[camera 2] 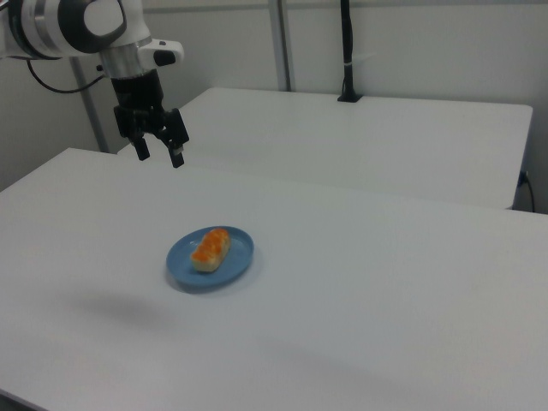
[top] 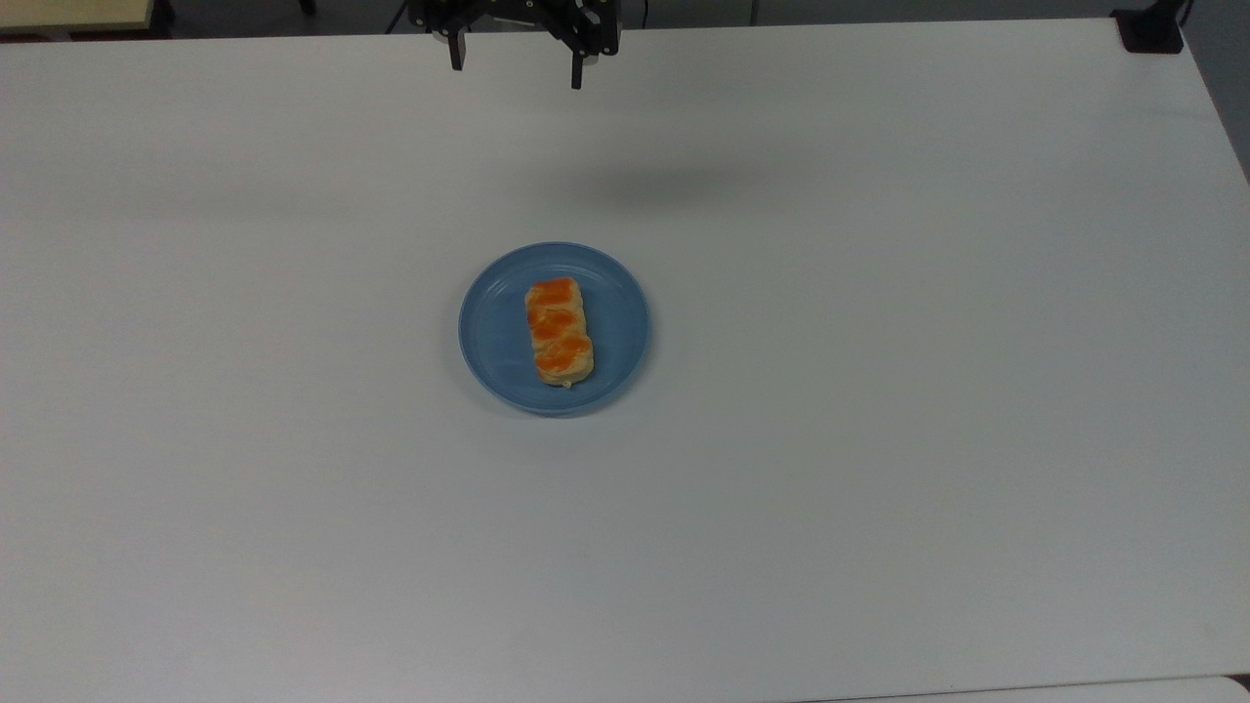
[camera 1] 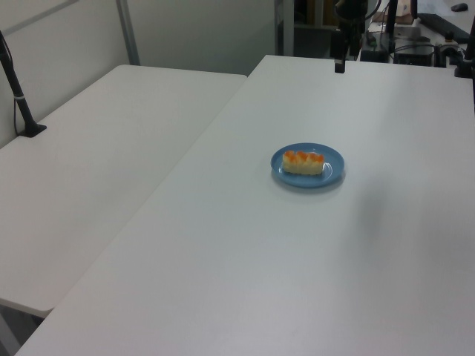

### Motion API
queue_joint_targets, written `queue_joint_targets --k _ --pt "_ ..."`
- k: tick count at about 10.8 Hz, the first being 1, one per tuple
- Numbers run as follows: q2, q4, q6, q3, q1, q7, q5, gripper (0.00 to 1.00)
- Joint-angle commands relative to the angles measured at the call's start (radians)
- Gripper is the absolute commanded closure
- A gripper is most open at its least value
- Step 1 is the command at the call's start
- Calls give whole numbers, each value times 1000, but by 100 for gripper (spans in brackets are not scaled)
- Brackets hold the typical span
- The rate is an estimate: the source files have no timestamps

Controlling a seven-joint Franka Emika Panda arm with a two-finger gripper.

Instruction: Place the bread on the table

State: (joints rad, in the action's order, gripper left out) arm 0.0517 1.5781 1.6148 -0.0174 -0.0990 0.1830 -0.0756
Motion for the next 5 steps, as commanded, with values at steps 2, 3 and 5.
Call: queue_joint_targets --k 2,3,5 --pt "-15 19 -7 -6 -5 1 16 0" --pt "-15 19 -7 -6 -5 1 16 0" --pt "-13 19 -3 -6 -5 1 16 0"
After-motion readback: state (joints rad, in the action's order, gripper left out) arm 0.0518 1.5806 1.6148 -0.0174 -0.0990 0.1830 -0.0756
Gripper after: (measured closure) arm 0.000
